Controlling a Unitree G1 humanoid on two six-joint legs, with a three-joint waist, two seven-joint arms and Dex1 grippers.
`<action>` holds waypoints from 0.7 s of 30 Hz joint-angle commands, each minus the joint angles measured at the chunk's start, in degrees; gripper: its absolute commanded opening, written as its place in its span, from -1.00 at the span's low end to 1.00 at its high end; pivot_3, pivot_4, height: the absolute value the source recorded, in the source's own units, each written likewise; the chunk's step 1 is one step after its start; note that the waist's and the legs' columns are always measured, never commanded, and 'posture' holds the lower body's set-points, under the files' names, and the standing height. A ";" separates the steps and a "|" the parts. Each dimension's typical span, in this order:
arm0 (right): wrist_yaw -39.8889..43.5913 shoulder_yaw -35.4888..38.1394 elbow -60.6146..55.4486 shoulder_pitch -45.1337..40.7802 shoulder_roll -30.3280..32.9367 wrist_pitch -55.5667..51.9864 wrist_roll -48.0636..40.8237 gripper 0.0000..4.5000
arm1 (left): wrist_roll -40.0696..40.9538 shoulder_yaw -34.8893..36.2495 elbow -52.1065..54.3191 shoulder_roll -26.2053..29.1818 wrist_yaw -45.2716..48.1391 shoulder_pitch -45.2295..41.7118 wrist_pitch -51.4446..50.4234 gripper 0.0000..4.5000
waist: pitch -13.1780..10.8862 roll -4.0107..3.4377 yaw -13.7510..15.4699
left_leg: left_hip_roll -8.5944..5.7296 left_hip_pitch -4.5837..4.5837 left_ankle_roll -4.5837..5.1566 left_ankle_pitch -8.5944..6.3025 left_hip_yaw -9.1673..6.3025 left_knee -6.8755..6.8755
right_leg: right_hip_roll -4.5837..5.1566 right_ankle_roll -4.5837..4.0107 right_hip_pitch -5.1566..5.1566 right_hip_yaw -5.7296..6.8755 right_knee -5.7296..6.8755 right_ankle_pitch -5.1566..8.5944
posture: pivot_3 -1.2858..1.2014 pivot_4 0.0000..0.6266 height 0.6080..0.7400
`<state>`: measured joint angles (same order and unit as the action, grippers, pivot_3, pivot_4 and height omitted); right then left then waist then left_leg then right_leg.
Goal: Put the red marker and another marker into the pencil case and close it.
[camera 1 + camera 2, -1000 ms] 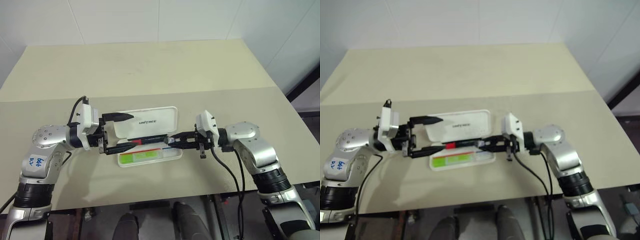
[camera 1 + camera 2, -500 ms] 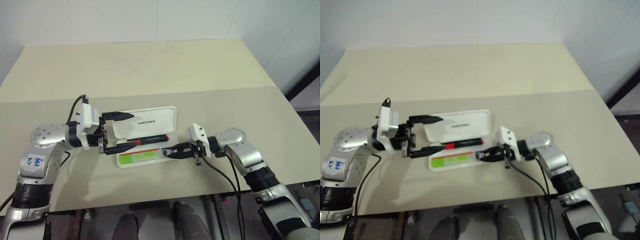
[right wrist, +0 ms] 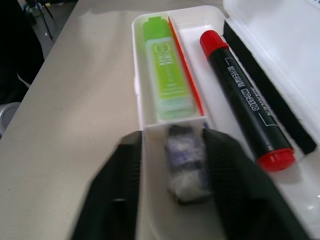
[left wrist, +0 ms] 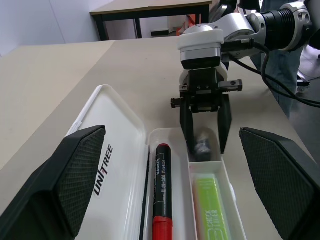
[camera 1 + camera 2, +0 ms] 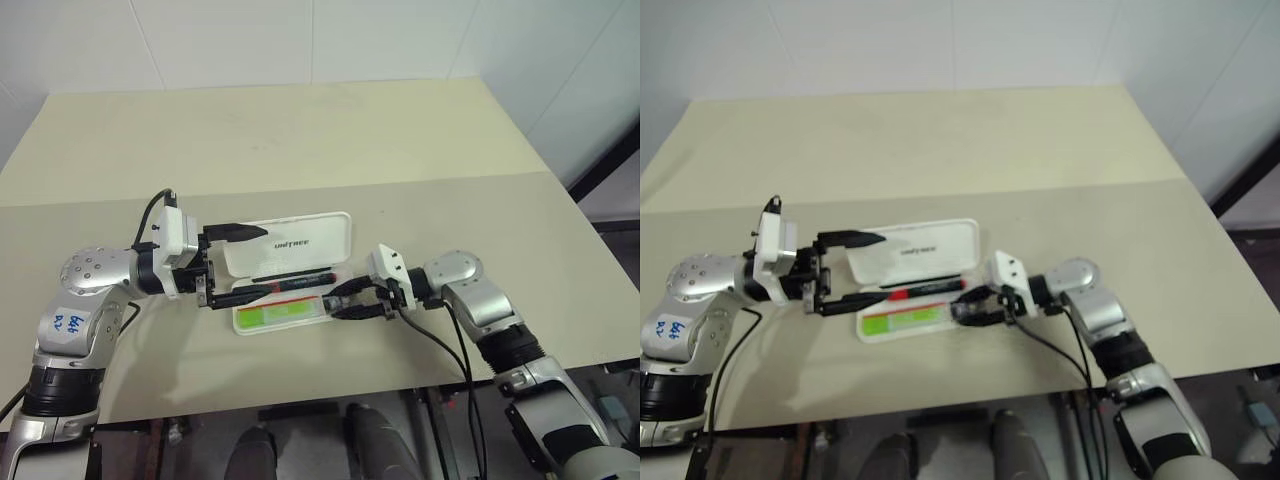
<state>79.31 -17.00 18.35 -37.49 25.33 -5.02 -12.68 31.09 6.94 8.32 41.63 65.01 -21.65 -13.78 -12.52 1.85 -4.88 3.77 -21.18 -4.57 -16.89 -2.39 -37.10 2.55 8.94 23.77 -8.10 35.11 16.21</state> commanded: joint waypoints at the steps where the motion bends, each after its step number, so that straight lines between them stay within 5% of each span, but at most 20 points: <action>1: 0.17 0.69 0.34 -1.58 -0.27 1.19 0.25 0.43 | 0.56 2.00 1.90 0.91 -0.46 -0.08 0.33 1.00 | 0.00 0.00 -0.08 | 0.00 0.00 0.00 0.00 0.00 -0.01 | 0.00 0.00 0.00 0.00 0.00 0.00 | 0.03 -0.52 1.00; 5: 0.36 1.47 0.17 -2.71 -0.41 1.81 -0.06 0.99 | 0.51 2.08 1.99 0.90 -0.64 0.06 0.47 1.00 | 0.00 0.00 -0.06 | 0.00 0.03 0.01 0.01 0.00 -0.02 | 0.00 0.01 0.00 0.00 0.05 0.00 | 0.03 -0.52 1.00; 21: -6.34 11.69 -20.14 4.61 5.05 -9.89 -9.78 0.99 | 0.95 3.02 2.59 0.80 -0.06 1.31 0.90 1.00 | 0.00 0.00 0.28 | 0.00 -0.06 -0.01 -0.01 -0.02 0.04 | 0.01 -0.02 0.02 0.03 -0.08 0.01 | 0.03 -0.52 1.00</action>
<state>74.40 -8.53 1.89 -32.89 29.28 -14.12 -20.23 31.13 8.26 8.85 41.63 64.70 -20.88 -13.66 -12.52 1.85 -4.60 3.77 -21.23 -4.58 -16.89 -2.41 -37.05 2.55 8.92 23.79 -8.07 35.04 16.22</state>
